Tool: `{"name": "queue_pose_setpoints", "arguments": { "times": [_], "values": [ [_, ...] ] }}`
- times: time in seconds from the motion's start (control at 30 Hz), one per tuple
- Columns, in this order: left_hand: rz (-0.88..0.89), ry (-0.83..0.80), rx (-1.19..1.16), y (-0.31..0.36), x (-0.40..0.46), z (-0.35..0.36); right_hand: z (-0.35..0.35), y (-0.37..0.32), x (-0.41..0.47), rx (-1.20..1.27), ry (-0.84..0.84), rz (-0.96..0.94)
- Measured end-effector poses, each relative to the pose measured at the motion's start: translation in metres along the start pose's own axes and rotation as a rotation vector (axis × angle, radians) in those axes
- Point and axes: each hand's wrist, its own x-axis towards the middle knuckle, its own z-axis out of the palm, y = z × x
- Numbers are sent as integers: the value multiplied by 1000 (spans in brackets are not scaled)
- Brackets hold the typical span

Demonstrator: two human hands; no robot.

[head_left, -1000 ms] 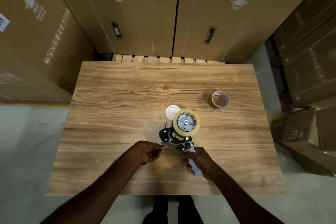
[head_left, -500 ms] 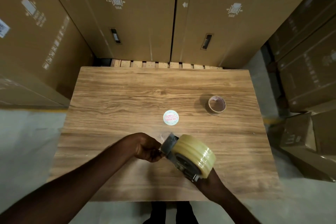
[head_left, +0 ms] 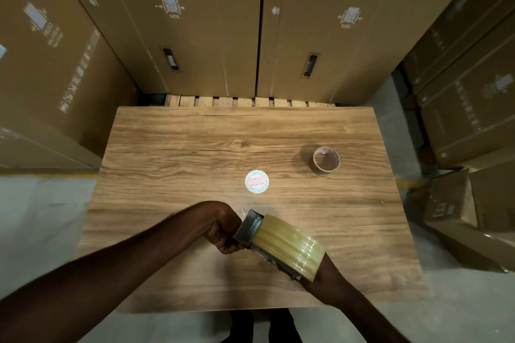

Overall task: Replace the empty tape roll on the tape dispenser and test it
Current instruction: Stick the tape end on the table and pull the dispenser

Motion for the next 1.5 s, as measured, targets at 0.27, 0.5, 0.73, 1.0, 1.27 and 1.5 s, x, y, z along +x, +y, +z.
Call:
{"name": "queue_pose_setpoints", "arguments": {
  "times": [0.27, 0.5, 0.73, 1.0, 1.27, 1.5],
  "values": [
    [123, 116, 79, 6, -10, 1, -3, 7, 2, -78, 31, 18],
    [379, 465, 309, 27, -14, -12, 0, 4, 10, -112, 125, -70],
    [748, 933, 541, 55, 4, -51, 5, 14, 26, -126, 229, -69],
    [837, 1114, 806, 39, 52, -54, 9, 37, 39, -134, 189, -50],
    [856, 1328, 1011, 20, 88, -51, 12, 45, 39, -98, 173, -28],
    [628, 1310, 1048, 15, 84, -79, 15, 53, 34, -50, 191, 31]
  ]
}}
